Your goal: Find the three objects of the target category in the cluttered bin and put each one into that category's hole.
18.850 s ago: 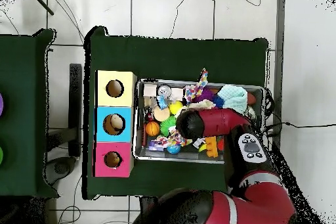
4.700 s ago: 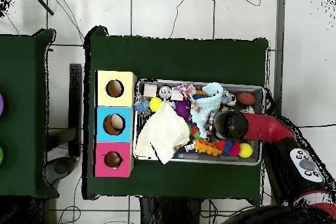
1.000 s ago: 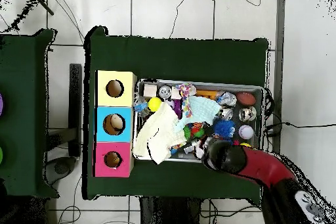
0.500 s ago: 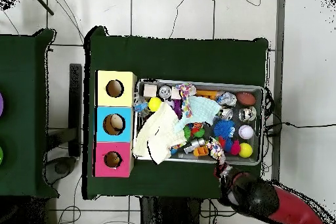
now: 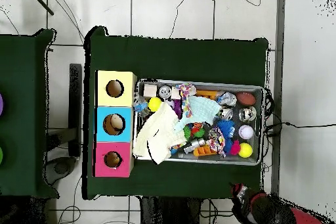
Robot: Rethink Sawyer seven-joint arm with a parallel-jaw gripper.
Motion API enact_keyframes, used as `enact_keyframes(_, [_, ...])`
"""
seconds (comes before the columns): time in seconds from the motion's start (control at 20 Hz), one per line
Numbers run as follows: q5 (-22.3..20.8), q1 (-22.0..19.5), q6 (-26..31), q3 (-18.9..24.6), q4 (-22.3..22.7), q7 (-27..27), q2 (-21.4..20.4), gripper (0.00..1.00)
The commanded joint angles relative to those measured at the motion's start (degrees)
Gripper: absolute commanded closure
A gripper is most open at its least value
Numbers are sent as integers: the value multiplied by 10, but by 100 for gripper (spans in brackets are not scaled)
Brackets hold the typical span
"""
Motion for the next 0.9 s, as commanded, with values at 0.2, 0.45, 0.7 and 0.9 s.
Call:
enact_keyframes(0.2, [-102,-51,46,139,-162,-261,112,0])
enact_keyframes(0.45, [-108,-50,60,147,-191,-270,138,0])
enact_keyframes(0.7, [-116,-49,46,143,-200,-265,153,0])
enact_keyframes(0.9, [-144,-27,34,112,-227,-241,197,0])
